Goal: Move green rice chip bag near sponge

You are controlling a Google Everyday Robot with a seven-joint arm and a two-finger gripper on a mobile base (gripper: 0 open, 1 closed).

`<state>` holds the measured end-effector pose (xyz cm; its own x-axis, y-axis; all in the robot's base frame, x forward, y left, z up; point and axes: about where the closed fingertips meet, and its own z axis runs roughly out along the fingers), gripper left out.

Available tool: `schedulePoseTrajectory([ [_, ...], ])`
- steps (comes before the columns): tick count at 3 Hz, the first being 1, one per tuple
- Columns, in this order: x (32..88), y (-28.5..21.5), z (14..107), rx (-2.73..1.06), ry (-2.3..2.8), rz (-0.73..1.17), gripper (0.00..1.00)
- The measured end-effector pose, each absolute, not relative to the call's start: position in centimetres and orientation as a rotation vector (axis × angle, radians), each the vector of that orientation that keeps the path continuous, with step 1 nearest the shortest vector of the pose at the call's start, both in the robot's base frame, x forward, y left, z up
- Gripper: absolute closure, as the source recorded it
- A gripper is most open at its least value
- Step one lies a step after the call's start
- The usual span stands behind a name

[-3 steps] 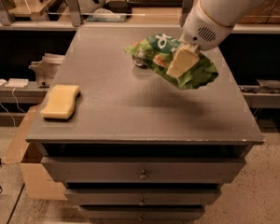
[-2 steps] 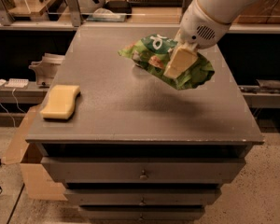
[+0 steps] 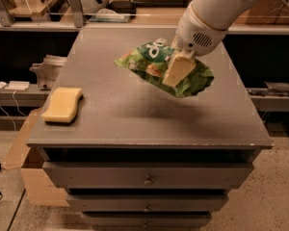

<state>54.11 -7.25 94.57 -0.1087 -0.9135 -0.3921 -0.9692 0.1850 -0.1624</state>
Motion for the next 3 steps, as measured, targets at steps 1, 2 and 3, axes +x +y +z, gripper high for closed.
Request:
schedulePoseTrajectory([
  [1, 52.9, -1.9, 93.3, -1.918, 1.976, 0.173, 1.00],
  [2, 51.7, 4.3, 91.3, -2.083, 1.871, 0.183, 1.00],
  [3, 50.9, 8.7, 89.7, -2.198, 1.788, 0.201, 1.00],
])
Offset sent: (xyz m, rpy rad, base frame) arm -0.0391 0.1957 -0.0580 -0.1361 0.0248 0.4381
